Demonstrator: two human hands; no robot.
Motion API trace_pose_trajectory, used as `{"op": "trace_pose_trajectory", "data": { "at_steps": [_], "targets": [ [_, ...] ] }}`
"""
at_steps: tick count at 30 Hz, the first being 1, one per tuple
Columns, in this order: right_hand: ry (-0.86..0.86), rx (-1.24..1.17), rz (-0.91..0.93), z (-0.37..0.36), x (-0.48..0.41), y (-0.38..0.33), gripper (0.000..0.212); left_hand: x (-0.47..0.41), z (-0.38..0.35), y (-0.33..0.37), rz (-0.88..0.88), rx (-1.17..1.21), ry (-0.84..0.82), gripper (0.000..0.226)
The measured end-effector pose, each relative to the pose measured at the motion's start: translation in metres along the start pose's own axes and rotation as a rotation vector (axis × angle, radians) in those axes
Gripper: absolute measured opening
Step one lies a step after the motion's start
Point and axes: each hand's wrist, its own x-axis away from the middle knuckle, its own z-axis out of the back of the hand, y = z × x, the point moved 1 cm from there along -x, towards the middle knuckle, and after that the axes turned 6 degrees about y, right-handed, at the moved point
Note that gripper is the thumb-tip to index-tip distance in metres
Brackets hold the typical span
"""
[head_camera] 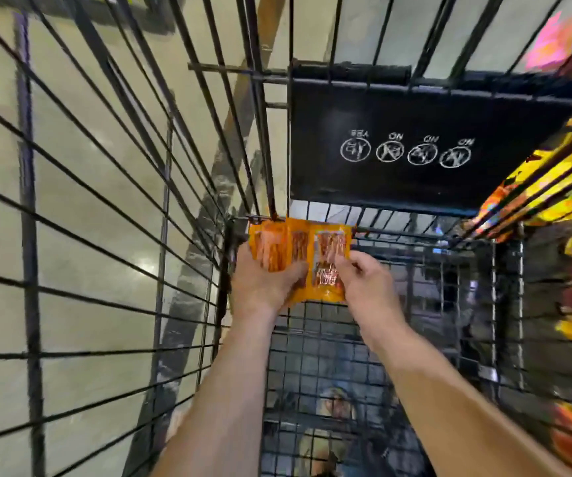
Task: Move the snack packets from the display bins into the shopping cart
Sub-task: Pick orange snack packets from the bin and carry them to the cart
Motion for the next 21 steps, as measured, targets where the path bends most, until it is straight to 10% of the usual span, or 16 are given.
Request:
{"op": "trace_pose_trajectory", "data": {
  "at_steps": [7, 12, 21],
  "targets": [
    [-0.009, 0.150, 0.047, 0.006, 0.018, -0.005, 0.029, 0.008, 0.011, 0.004, -0.082, -0.238, 0.060, 0.099],
    [-0.015, 0.671, 0.114, 0.026, 0.050, -0.015, 0.065, 0.041, 0.029, 0.012, -0.225, -0.579, 0.067, 0.075],
    [-0.054, 1.187, 0.225, 0.096, 0.164, -0.059, 0.058, 0.181, 0.098, 0.052, -0.434, -1.141, -0.063, 0.059]
  ]
}}
